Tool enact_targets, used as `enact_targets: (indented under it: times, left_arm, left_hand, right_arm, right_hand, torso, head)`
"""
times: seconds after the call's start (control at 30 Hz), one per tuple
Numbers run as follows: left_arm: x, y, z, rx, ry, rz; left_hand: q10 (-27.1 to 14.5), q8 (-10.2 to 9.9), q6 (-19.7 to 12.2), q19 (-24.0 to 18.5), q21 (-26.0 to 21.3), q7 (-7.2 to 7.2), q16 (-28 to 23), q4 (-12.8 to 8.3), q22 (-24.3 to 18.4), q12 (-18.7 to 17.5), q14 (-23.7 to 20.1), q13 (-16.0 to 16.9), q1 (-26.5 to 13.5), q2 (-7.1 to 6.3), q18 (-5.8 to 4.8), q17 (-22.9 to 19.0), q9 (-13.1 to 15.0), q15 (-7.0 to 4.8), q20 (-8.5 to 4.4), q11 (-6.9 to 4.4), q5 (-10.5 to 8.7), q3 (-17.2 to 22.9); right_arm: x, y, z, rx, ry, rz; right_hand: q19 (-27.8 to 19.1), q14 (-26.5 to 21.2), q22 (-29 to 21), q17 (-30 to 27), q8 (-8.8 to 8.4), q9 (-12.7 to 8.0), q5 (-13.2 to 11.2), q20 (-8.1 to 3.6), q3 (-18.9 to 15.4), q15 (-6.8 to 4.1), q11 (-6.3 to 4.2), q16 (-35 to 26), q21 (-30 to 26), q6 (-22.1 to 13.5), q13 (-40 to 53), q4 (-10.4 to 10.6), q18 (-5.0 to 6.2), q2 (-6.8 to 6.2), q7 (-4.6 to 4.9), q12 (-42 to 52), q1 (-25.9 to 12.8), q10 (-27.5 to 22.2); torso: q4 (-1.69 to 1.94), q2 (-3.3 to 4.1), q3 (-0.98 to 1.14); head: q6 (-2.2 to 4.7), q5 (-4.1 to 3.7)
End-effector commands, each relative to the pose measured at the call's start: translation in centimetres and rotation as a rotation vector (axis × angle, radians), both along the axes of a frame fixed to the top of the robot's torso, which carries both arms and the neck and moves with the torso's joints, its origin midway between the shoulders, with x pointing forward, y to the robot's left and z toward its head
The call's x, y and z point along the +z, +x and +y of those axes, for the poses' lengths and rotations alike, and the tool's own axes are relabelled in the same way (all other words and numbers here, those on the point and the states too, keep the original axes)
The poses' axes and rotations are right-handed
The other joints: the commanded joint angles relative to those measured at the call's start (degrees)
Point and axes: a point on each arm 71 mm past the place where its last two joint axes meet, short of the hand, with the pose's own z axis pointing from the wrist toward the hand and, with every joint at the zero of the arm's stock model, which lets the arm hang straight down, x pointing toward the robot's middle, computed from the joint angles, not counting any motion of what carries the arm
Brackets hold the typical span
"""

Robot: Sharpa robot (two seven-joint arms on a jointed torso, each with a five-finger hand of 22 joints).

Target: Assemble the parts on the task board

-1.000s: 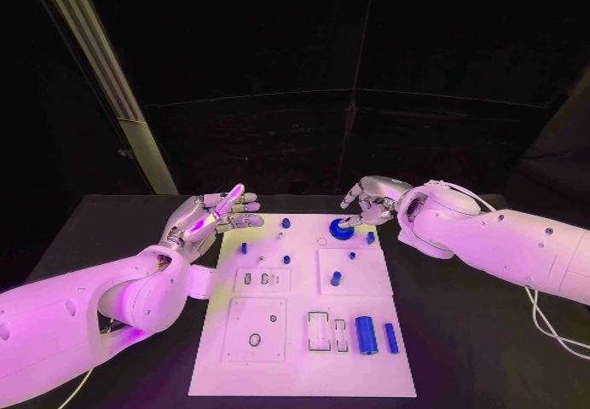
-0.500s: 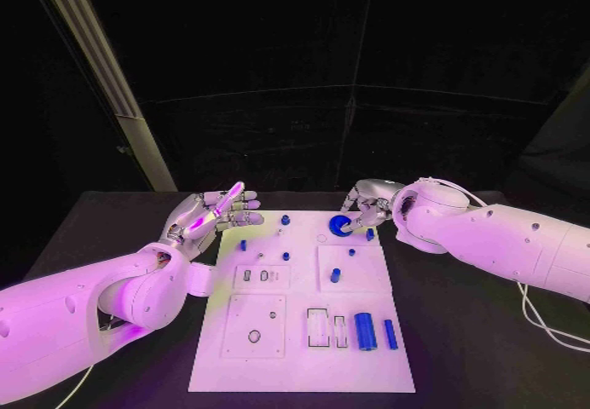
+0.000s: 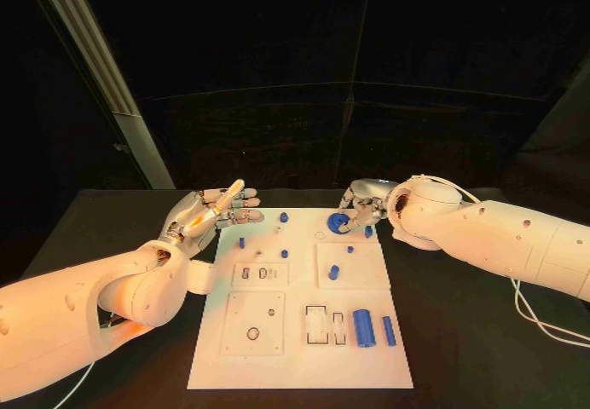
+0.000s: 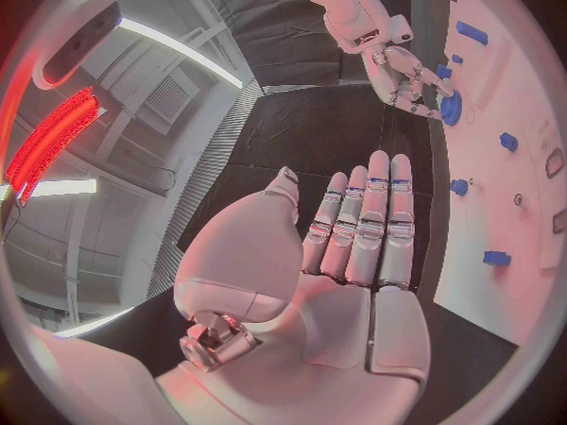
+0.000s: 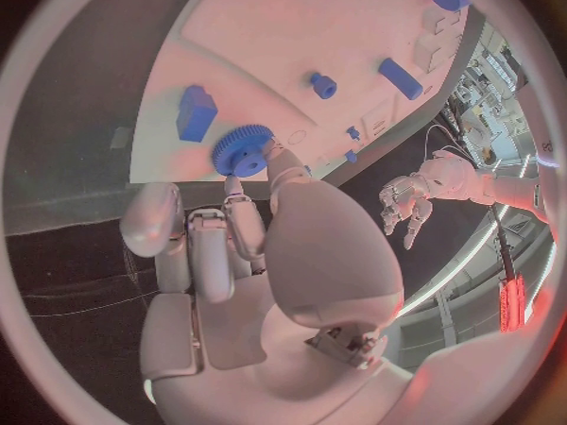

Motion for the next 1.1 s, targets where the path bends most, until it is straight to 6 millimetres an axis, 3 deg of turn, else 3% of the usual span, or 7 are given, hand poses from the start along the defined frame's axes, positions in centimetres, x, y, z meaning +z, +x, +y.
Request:
enact_targets:
  times: [0.03, 0.43, 0.5, 0.77, 0.9, 1.1]
  left_arm:
    - [0.1, 0.0, -0.2, -0.016, -0.004, -0.005]
    - [0.0, 0.1, -0.1, -0.016, -0.004, -0.003]
    - [0.0, 0.1, -0.1, -0.017, -0.004, -0.003]
    - [0.0, 0.1, -0.1, -0.018, -0.004, -0.001]
    - [0.0, 0.0, -0.1, -0.02, -0.004, -0.001]
    - [0.0, 0.0, 0.0, -0.022, -0.004, 0.001]
  left_hand:
    - [-0.28, -0.36, -0.35, 0.27, -0.22, 0.83, -0.39, -0.47, -0.12, -0.39, -0.15, -0.06, 0.53, 0.21, 0.35, 0.09, -0.02, 0.39, 0.13, 0.26, 0.31, 0.0]
    - [-0.28, -0.37, -0.35, 0.28, -0.26, 0.83, -0.44, -0.52, -0.15, -0.41, -0.14, -0.05, 0.61, 0.3, 0.35, 0.1, -0.02, 0.4, 0.14, 0.27, 0.31, 0.06]
    - [-0.28, -0.37, -0.35, 0.28, -0.26, 0.83, -0.44, -0.52, -0.15, -0.41, -0.14, -0.05, 0.61, 0.3, 0.35, 0.1, -0.02, 0.4, 0.14, 0.27, 0.31, 0.06]
    - [-0.28, -0.38, -0.35, 0.29, -0.27, 0.83, -0.46, -0.54, -0.17, -0.43, -0.14, -0.05, 0.65, 0.35, 0.35, 0.11, -0.02, 0.4, 0.14, 0.27, 0.31, 0.09]
    - [-0.29, -0.39, -0.36, 0.29, -0.29, 0.84, -0.5, -0.57, -0.19, -0.45, -0.15, -0.05, 0.7, 0.39, 0.35, 0.12, -0.02, 0.41, 0.14, 0.28, 0.31, 0.11]
    - [-0.29, -0.39, -0.36, 0.29, -0.29, 0.84, -0.5, -0.57, -0.19, -0.45, -0.15, -0.05, 0.7, 0.39, 0.35, 0.12, -0.02, 0.41, 0.14, 0.28, 0.31, 0.11]
  right_arm:
    - [-0.1, 0.0, 0.1, 0.013, -0.023, 0.011]
    - [0.0, 0.0, 1.0, 0.042, -0.054, -0.017]
    - [0.1, 0.0, 1.2, 0.048, -0.067, -0.041]
    - [0.4, -0.3, 2.0, 0.077, -0.12, -0.121]
    - [0.5, -0.6, 2.5, 0.094, -0.129, -0.147]
    - [0.6, -1.1, 3.2, 0.119, -0.124, -0.168]
  right_hand:
    - [0.27, 3.83, 0.26, 3.39, 0.68, 0.07, -0.59, 0.29, 0.33, 0.23, -0.1, 0.25, 0.33, 0.78, 0.75, -0.69, -0.61, 0.47, -0.01, 0.6, 1.06, 0.75]
    - [0.52, 3.96, 1.26, 4.27, 2.5, 0.28, -2.23, -0.03, 2.03, -0.17, -0.6, 0.54, 0.93, 3.57, 2.82, -2.52, -0.76, 1.87, -0.54, 2.1, 3.44, 1.66]
    - [0.66, 4.01, 1.66, 4.56, 3.04, 0.35, -3.85, -0.18, 3.02, -0.36, -0.83, 0.64, 1.15, 4.71, 3.51, -3.22, -0.82, 2.5, -0.79, 2.63, 4.42, 2.05]
    - [0.9, 4.11, 2.37, 5.1, 3.5, 0.29, -4.43, -0.38, 4.1, -0.57, -1.1, 0.83, 1.51, 5.88, 4.32, -3.9, -0.95, 2.77, -1.12, 3.24, 4.95, 2.52]
    - [1.14, 4.15, 2.95, 5.31, 3.6, 0.19, -3.52, -0.53, 4.83, -0.74, -1.29, 0.89, 1.81, 6.47, 4.73, -4.06, -1.04, 3.07, -1.32, 3.54, 4.91, 2.79]
    - [1.32, 4.15, 3.45, 5.39, 2.74, -0.4, 0.86, -0.73, 6.74, -0.89, -1.39, 0.89, 2.12, 6.93, 5.15, -3.76, -1.14, 3.27, -1.39, 3.65, 3.58, 3.03]
  torso:
    - [-0.02, 0.0, 0.0]
    - [0.01, 0.02, -0.02]
    - [0.03, 0.01, -0.05]
    - [-0.01, 0.0, -0.06]
    - [0.03, -0.03, -0.07]
    - [0.02, -0.03, -0.04]
  head:
    - [-0.16, -0.12]
    - [-0.55, -0.36]
    - [-0.65, -0.4]
    - [-0.71, -0.49]
    - [-0.88, -0.57]
    - [-0.88, -0.56]
